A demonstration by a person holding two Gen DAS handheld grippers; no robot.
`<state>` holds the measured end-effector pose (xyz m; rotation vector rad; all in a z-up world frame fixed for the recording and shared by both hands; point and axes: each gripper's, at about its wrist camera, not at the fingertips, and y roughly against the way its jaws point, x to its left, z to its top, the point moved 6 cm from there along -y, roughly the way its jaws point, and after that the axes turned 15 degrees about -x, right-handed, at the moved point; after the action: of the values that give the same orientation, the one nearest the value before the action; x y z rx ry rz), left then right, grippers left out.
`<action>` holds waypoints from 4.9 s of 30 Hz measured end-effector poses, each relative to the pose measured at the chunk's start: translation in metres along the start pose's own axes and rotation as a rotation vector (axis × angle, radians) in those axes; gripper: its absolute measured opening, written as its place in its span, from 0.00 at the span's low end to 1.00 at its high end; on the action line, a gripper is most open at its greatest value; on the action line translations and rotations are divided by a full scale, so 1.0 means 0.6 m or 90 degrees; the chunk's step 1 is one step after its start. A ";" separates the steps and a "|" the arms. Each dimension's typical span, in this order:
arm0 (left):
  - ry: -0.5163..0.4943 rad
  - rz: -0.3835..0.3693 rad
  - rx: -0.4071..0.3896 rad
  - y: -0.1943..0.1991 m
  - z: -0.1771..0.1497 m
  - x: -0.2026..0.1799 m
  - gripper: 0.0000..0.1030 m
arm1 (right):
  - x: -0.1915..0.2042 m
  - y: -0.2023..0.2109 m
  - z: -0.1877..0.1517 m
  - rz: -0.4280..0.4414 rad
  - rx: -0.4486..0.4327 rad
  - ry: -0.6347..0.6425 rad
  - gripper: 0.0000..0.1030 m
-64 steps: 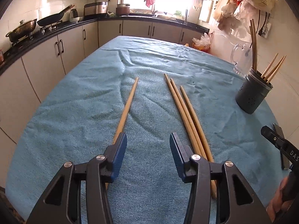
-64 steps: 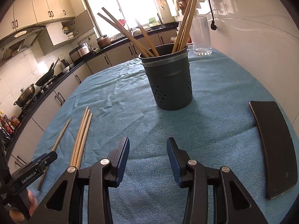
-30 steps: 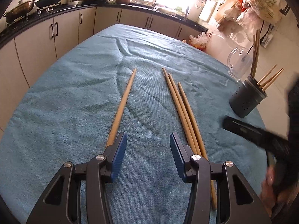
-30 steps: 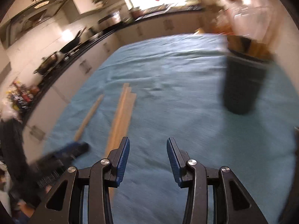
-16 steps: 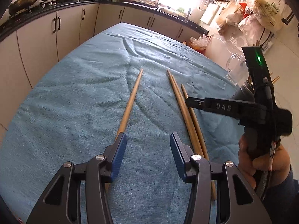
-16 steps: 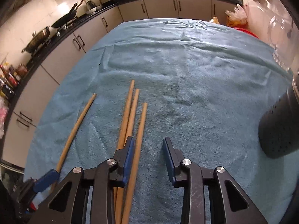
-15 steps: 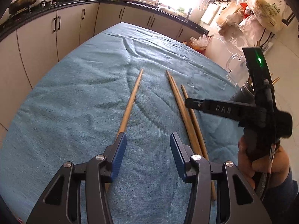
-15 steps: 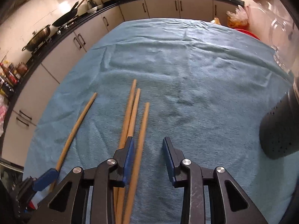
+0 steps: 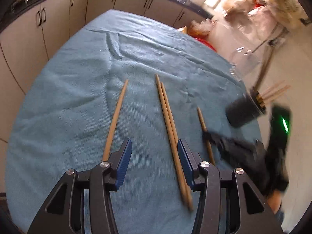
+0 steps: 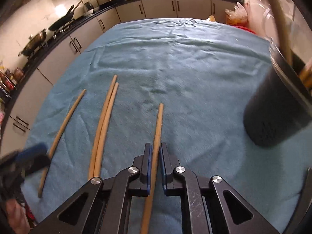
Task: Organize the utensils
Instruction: 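Close the right tool on one loose wooden chopstick, then close the left tool on another loose chopstick beside the pile, then lift both held chopsticks upright and carry them toward the holder cup, then lower both chopsticks into the grey holder cup and open both tools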
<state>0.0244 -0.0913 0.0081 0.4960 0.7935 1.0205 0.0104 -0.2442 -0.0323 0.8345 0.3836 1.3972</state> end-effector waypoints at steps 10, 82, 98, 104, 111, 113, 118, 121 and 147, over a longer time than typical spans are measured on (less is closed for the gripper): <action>-0.021 0.040 0.074 -0.117 0.042 -0.035 0.21 | -0.023 0.028 -0.025 0.040 -0.015 -0.054 0.08; -0.101 -0.009 -0.167 0.119 0.034 -0.090 0.06 | 0.022 0.234 0.053 0.076 -0.265 -0.021 0.06; -0.135 -0.060 -0.220 0.218 0.003 -0.136 0.06 | 0.017 0.357 0.015 0.055 -0.381 -0.033 0.06; -0.139 -0.066 -0.217 0.216 0.002 -0.145 0.06 | 0.010 0.372 0.016 0.051 -0.395 -0.038 0.06; -0.139 -0.071 -0.221 0.221 0.006 -0.156 0.06 | -0.002 0.381 0.018 0.047 -0.403 -0.048 0.06; -0.142 -0.073 -0.223 0.223 0.007 -0.160 0.06 | -0.006 0.386 0.017 0.044 -0.406 -0.051 0.06; -0.146 -0.079 -0.225 0.225 0.011 -0.173 0.06 | -0.026 0.397 0.018 0.046 -0.414 -0.074 0.06; -0.145 -0.083 -0.222 0.222 0.013 -0.178 0.06 | -0.034 0.405 0.019 0.046 -0.420 -0.084 0.06; -0.210 -0.113 -0.197 0.192 0.034 -0.284 0.06 | -0.136 0.467 0.030 0.017 -0.467 -0.158 0.06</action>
<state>-0.0734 -0.1914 0.1603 0.3095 0.3686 0.8478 -0.1889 -0.3392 0.1589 0.3918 -0.3265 1.3005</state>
